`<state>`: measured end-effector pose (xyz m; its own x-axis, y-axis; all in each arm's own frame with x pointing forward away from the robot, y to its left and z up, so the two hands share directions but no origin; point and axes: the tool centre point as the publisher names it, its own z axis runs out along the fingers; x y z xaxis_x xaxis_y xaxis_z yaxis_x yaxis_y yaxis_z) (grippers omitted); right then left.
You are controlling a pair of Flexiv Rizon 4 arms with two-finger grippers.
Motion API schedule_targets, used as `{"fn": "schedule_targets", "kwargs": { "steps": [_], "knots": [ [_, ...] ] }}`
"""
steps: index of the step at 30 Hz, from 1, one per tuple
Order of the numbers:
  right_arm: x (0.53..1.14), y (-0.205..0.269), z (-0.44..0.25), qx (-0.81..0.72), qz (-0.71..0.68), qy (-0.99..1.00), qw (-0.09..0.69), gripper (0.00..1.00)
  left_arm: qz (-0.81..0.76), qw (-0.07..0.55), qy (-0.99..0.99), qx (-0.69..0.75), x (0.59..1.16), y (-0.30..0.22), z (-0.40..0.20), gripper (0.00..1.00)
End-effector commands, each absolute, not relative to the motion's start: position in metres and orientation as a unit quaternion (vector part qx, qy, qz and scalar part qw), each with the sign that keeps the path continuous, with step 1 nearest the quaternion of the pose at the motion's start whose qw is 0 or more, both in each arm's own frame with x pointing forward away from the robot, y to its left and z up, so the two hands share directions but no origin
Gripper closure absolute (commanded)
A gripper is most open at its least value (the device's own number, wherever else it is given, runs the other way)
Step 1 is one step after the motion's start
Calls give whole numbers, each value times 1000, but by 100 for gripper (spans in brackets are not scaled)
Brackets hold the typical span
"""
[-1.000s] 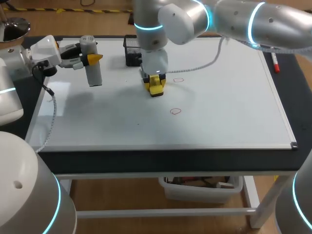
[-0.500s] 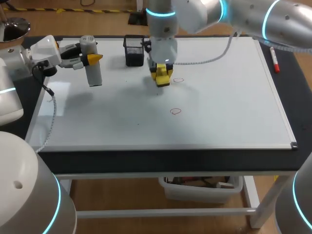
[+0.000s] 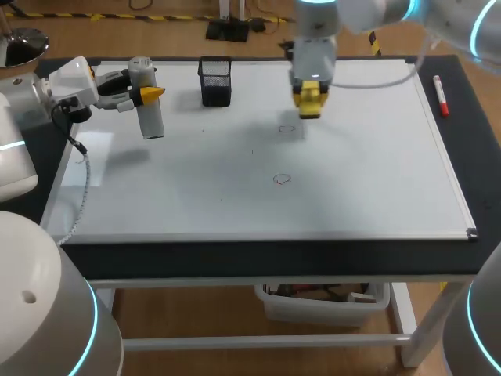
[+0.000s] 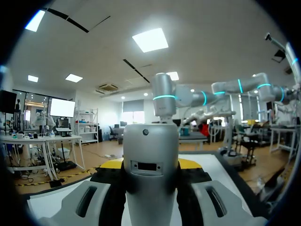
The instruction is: Pick up the inspection probe, press it on each red-marked spot on the whiteboard one by one, put down the probe, pick up the eraser, and wipe off all the red marks.
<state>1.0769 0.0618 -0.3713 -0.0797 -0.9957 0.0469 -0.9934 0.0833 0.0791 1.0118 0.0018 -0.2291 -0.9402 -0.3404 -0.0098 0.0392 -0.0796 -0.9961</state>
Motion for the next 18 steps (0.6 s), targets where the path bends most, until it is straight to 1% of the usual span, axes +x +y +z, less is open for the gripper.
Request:
{"fn": "schedule_targets", "kwargs": {
  "steps": [1, 12, 18],
  "knots": [
    [1076, 8, -369, 661, -15, -749, 42, 100, -727, 132, 664, -112, 1012, 2, -229, 100],
    [1077, -72, -368, 590, -17, -806, 43, 100, -727, 132, 664, -112, 1012, 2, -229, 100],
    [1073, -95, -368, 571, -16, -819, 47, 100, -727, 132, 664, -112, 1012, 2, -229, 100]
  ]
}}
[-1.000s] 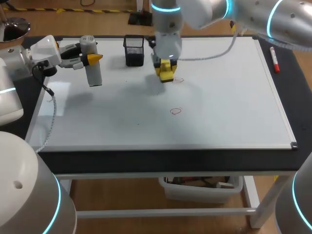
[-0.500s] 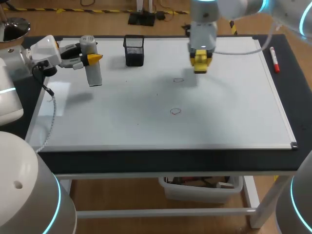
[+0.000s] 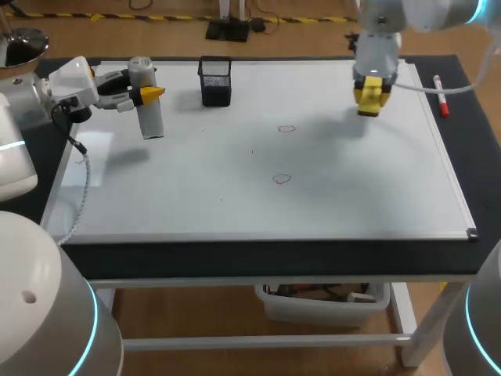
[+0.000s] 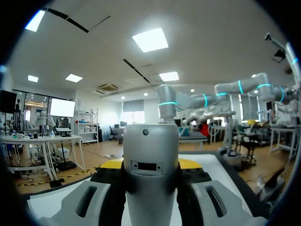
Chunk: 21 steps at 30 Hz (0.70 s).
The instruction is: Pick up the inspection probe, press it on each red-marked spot on the whiteboard one by one, put down the probe, pick up the eraser, and wipe off all the red marks.
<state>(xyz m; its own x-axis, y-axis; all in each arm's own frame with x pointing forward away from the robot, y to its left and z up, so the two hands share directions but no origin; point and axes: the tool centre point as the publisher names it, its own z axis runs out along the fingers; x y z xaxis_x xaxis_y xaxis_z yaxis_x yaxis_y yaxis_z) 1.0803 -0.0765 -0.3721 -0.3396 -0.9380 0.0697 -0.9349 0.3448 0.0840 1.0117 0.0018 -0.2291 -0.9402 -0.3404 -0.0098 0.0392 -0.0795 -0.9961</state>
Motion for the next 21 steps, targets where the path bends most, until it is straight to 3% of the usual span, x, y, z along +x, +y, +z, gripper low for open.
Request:
{"fn": "schedule_targets", "kwargs": {
  "steps": [1, 21],
  "knots": [
    [1072, -97, -368, 569, -16, -820, 48, 100, -727, 132, 664, -112, 1012, 2, -229, 100],
    [1071, -102, -367, 561, -16, -826, 49, 100, -727, 132, 664, -112, 1012, 2, -229, 100]
  ]
}}
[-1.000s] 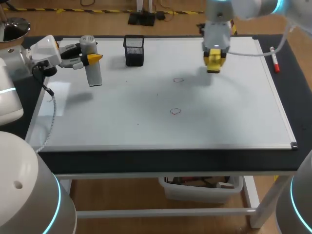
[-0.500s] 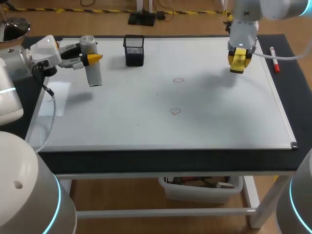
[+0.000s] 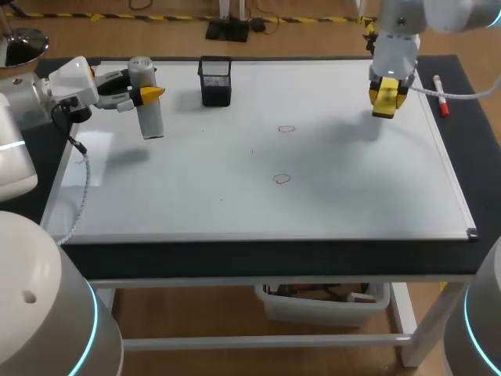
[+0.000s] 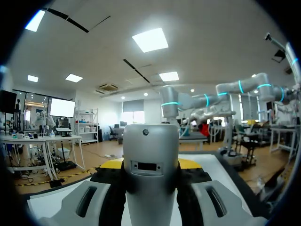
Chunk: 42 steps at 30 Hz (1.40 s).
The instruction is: Pick up the inspection probe, press it on each red-marked spot on the whiteboard one by one, put down the probe, pick up the eraser, and wipe off all the red marks.
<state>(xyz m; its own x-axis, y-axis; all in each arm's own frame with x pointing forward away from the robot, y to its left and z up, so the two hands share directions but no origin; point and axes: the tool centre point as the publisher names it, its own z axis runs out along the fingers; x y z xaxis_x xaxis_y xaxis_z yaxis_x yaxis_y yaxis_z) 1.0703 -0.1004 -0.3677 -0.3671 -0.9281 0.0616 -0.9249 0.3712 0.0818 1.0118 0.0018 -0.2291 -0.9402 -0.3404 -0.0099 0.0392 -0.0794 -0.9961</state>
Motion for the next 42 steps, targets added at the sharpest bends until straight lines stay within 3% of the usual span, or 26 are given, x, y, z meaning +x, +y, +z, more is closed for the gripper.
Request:
{"fn": "schedule_targets", "kwargs": {
  "steps": [1, 9, 42],
  "knots": [
    [1071, -102, -367, 561, -16, -826, 49, 100, -727, 132, 664, -112, 1012, 2, -229, 100],
    [1071, -102, -367, 561, -16, -826, 49, 100, -732, 125, 663, -94, 1007, -18, -227, 100],
    [1071, -102, -367, 561, -16, -826, 49, 100, -761, -20, 648, 10, 1017, -221, -219, 100]
  ]
}}
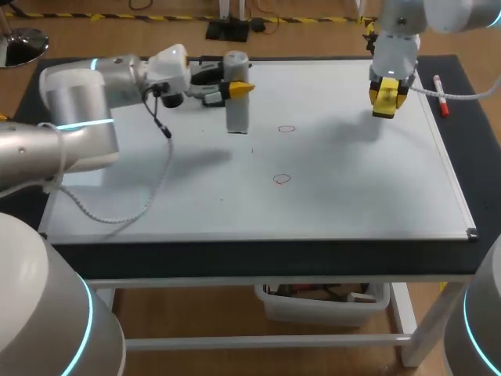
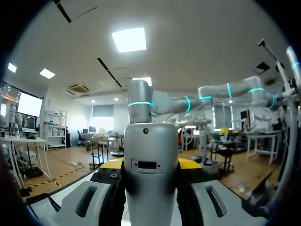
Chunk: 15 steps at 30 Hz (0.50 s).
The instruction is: Pick up the inspection probe, press it on each red-marked spot on the whiteboard one by one, put down the probe, pick up the eraser, and wipe off all the red marks.
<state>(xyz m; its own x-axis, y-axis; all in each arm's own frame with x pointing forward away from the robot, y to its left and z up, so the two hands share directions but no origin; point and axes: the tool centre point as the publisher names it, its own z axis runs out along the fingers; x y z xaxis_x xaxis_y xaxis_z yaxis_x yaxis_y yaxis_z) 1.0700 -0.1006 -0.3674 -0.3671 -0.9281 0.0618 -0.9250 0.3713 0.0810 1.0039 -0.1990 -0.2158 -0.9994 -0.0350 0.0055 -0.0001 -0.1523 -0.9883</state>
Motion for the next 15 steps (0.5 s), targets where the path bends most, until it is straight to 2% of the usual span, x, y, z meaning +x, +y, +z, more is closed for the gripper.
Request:
{"fn": "schedule_targets", "kwargs": {
  "steps": [1, 15],
  "knots": [
    [1071, -102, -367, 561, -16, -826, 49, 100, -758, -25, 651, 10, 1019, -226, -221, 100],
    [1071, -102, -367, 561, -16, -826, 49, 100, -756, -60, 651, 29, 1037, -283, -237, 100]
  ]
}}
